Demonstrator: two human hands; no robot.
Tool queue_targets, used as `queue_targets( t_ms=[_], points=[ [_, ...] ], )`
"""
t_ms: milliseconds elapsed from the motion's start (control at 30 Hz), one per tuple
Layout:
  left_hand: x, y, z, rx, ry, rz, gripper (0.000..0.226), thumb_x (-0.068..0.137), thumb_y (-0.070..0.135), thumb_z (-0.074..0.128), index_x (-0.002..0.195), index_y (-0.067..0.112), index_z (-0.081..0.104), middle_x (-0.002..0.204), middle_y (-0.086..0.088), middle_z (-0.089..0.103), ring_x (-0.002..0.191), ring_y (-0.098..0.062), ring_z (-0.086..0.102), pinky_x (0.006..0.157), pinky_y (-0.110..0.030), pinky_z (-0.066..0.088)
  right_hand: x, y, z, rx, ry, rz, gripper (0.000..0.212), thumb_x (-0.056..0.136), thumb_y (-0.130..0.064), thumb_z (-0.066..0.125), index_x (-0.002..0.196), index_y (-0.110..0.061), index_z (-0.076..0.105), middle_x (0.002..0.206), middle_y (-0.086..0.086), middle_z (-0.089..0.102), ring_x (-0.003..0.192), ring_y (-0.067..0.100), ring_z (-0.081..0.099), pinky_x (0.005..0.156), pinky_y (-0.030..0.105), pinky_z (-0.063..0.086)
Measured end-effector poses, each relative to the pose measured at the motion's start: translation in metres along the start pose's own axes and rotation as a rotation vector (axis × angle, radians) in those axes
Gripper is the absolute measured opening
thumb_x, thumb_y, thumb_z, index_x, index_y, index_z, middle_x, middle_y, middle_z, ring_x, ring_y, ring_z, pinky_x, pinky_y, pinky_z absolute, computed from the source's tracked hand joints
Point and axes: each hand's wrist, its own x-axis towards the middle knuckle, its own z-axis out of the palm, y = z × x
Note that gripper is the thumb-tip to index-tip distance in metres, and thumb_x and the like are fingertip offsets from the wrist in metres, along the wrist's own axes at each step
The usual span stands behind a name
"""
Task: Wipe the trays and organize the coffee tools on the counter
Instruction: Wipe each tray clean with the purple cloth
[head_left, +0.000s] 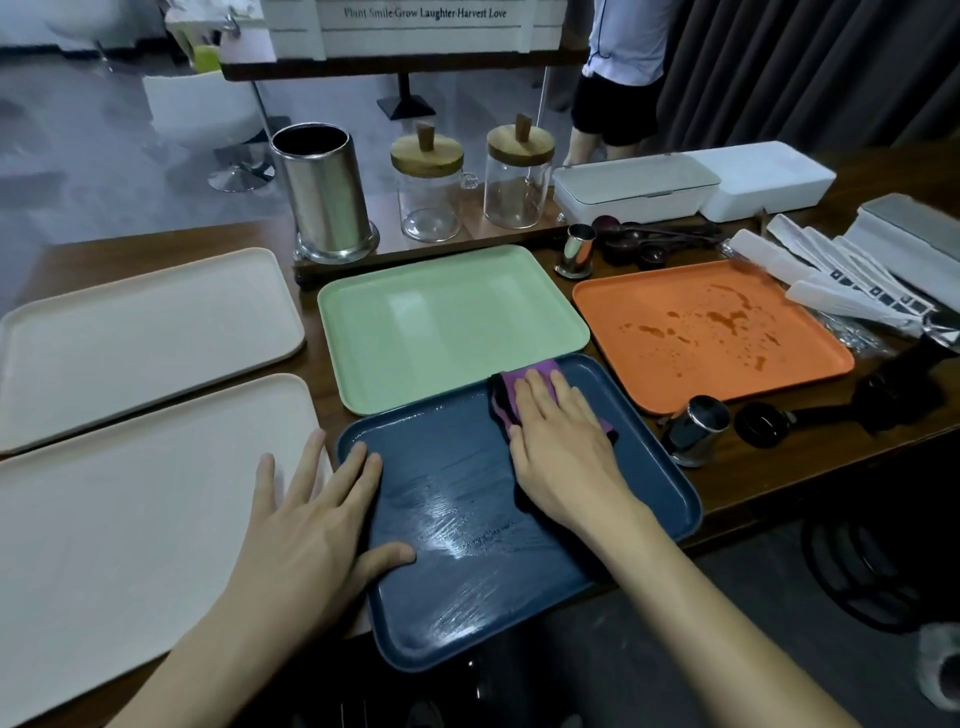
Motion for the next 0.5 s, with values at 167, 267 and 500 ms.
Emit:
queue_targets(
  t_ms=[167, 267, 500],
  points=[
    [0.000, 0.000, 0.000, -0.007, -0.007, 0.006, 0.102, 0.088, 0.086, 0.015, 0.137, 0.011, 0.063, 0.142, -0.007, 0.061, 0.140, -0.042, 0.042, 0.107, -0.067, 0.019, -0.009, -0.050, 0.012, -0.013, 0.003, -0.180, 0.060, 0.106, -0.031, 0.031, 0.159, -0.005, 0.020, 0.167, 0.012, 0.017, 0.155, 0.031, 0.007, 0.126, 0.044, 0.006],
    [-0.001, -0.001, -0.002, -0.017, -0.025, 0.000, 0.101, 0.089, 0.086, 0.015, 0.137, 0.011, 0.063, 0.142, -0.007, 0.061, 0.139, -0.044, 0.044, 0.107, -0.066, 0.019, -0.009, -0.061, 0.009, -0.016, -0.047, -0.225, 0.060, 0.107, -0.033, 0.030, 0.160, -0.009, 0.015, 0.169, 0.007, 0.010, 0.156, 0.025, -0.001, 0.126, 0.042, 0.001],
    [-0.003, 0.003, -0.006, -0.048, -0.096, -0.049, 0.107, 0.084, 0.091, 0.011, 0.144, 0.014, 0.056, 0.150, -0.001, 0.054, 0.144, -0.044, 0.039, 0.109, -0.068, 0.021, 0.000, -0.012, -0.006, -0.068, -0.102, -0.048, 0.062, 0.108, -0.042, 0.019, 0.162, -0.015, 0.004, 0.169, 0.002, 0.001, 0.156, 0.021, -0.005, 0.126, 0.044, -0.001]
  ],
)
